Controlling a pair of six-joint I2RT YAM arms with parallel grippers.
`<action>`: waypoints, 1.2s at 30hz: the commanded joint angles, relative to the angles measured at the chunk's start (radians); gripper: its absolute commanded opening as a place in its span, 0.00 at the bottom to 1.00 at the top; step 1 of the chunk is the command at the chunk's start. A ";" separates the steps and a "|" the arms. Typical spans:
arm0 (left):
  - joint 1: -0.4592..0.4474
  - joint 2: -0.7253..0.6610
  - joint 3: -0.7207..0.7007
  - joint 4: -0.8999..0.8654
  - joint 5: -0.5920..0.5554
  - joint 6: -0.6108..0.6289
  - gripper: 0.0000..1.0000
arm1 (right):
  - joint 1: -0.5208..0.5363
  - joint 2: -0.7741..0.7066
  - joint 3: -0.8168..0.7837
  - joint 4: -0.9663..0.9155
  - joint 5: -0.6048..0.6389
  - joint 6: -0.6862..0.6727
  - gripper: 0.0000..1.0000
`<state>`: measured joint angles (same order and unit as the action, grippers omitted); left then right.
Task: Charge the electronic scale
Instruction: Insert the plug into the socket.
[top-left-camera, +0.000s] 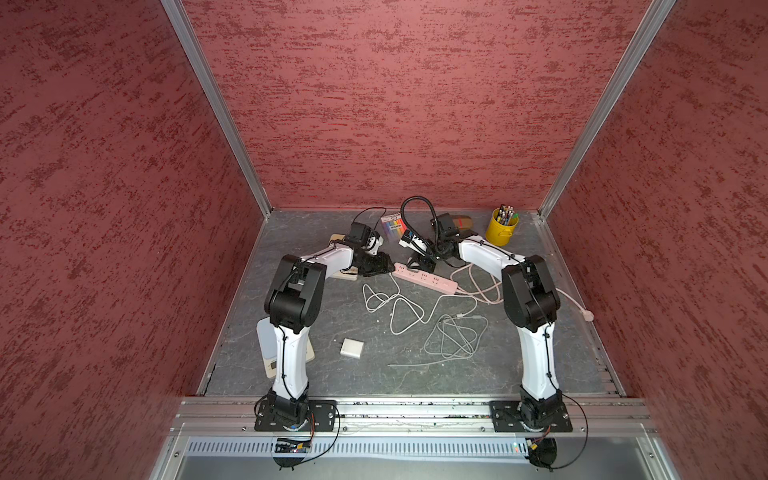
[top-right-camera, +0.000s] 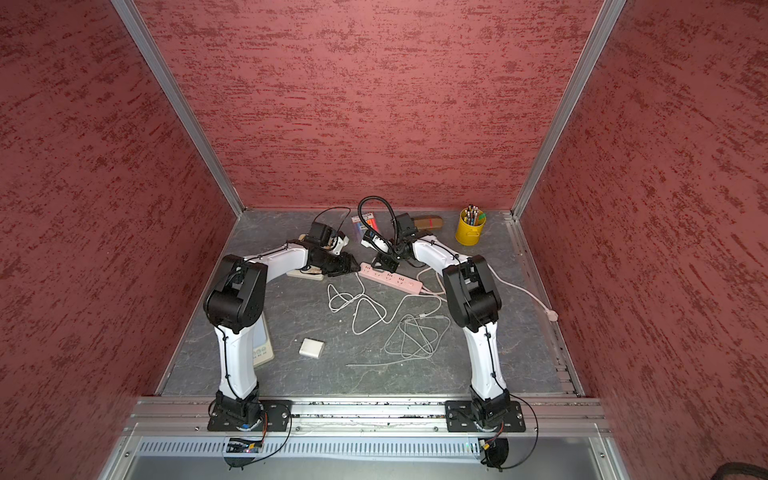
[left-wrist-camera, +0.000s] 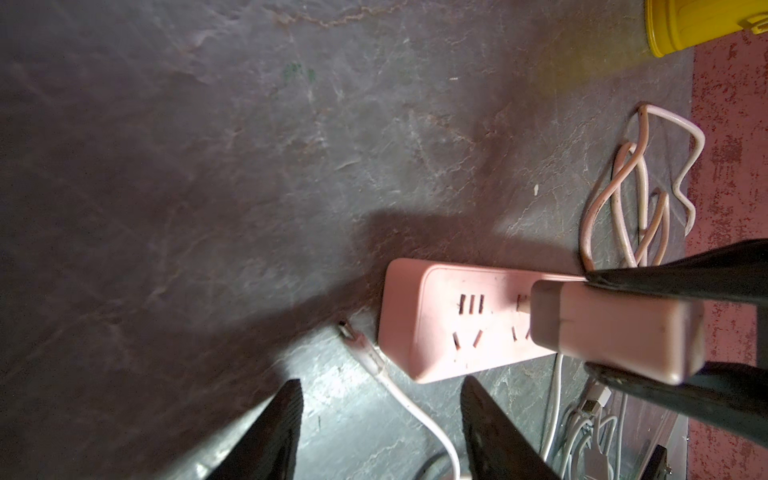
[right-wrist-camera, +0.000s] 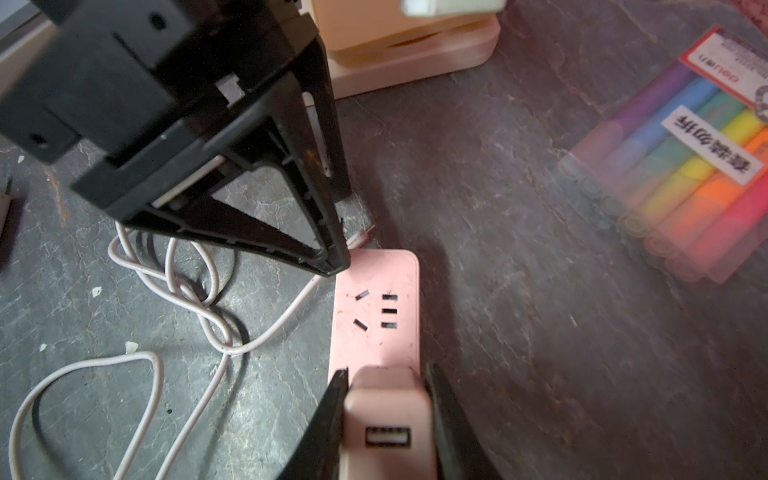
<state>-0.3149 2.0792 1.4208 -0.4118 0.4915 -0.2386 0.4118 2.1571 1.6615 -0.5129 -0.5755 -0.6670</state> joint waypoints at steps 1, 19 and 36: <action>0.004 0.036 0.014 -0.013 -0.007 0.010 0.61 | 0.005 0.020 0.003 -0.103 0.029 -0.021 0.00; 0.012 0.027 0.008 -0.018 -0.003 0.016 0.61 | 0.015 0.032 -0.148 -0.129 0.222 -0.013 0.00; 0.041 -0.083 -0.015 -0.029 -0.024 0.050 0.61 | 0.038 -0.101 -0.192 0.129 0.316 0.251 0.42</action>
<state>-0.2916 2.0678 1.4162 -0.4305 0.4862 -0.2188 0.4545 2.0754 1.4750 -0.3202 -0.3771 -0.5430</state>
